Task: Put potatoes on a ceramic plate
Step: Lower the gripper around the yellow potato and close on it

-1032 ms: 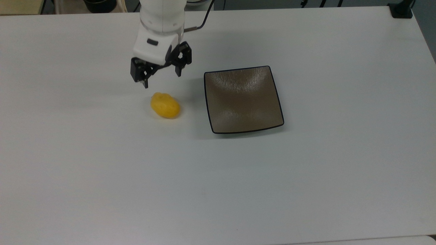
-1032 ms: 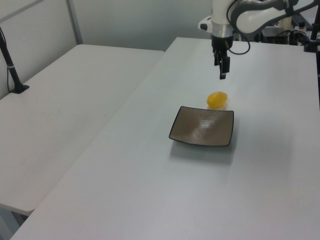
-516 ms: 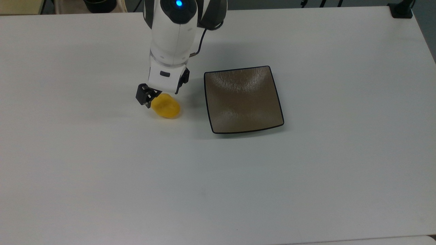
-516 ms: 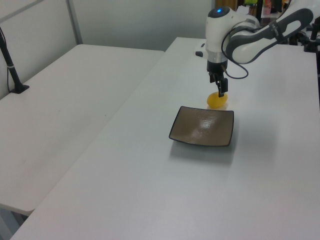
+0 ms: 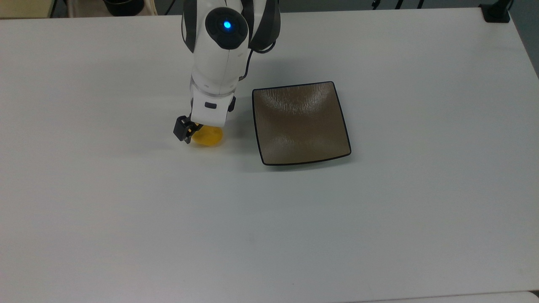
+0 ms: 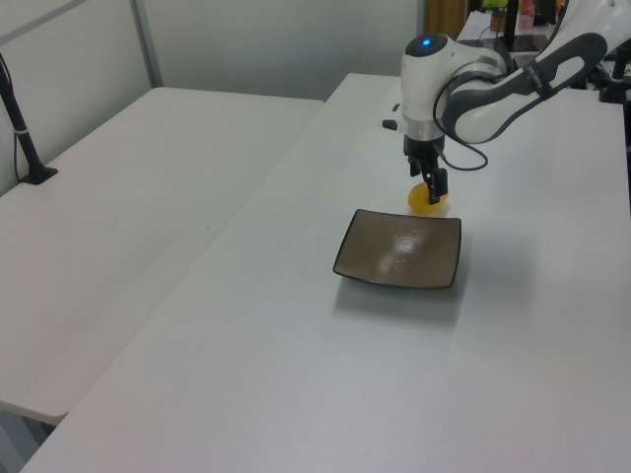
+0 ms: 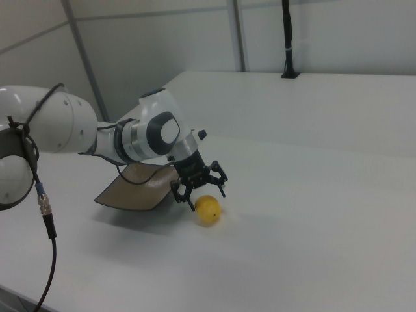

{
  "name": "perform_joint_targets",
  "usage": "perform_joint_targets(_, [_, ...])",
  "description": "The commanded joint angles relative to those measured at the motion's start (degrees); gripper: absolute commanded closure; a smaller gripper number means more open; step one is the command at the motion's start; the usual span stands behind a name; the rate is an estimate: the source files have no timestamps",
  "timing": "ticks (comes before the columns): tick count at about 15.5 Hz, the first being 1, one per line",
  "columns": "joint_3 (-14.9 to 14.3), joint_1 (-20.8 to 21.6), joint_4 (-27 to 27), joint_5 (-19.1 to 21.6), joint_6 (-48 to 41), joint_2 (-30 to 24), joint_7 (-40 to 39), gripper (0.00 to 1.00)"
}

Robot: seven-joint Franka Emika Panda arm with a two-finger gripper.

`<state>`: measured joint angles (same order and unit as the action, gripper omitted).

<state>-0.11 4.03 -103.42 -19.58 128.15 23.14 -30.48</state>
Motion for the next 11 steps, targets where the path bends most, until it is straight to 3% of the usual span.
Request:
perform_joint_targets(1, [-0.2,0.3,-1.3,-1.6,2.3,0.2,-0.7,0.0])
perform_joint_targets(2, [0.0,0.3,-1.4,-1.7,2.2,0.2,-0.8,0.07])
perform_joint_targets(5, [0.4,0.3,-1.6,-1.8,2.0,0.2,-0.8,0.54])
perform_joint_targets(6, [0.5,0.3,-1.6,-1.8,1.9,0.2,-0.8,0.63])
perform_joint_targets(11, [0.5,0.3,-1.3,-1.8,1.8,0.1,-0.5,0.66])
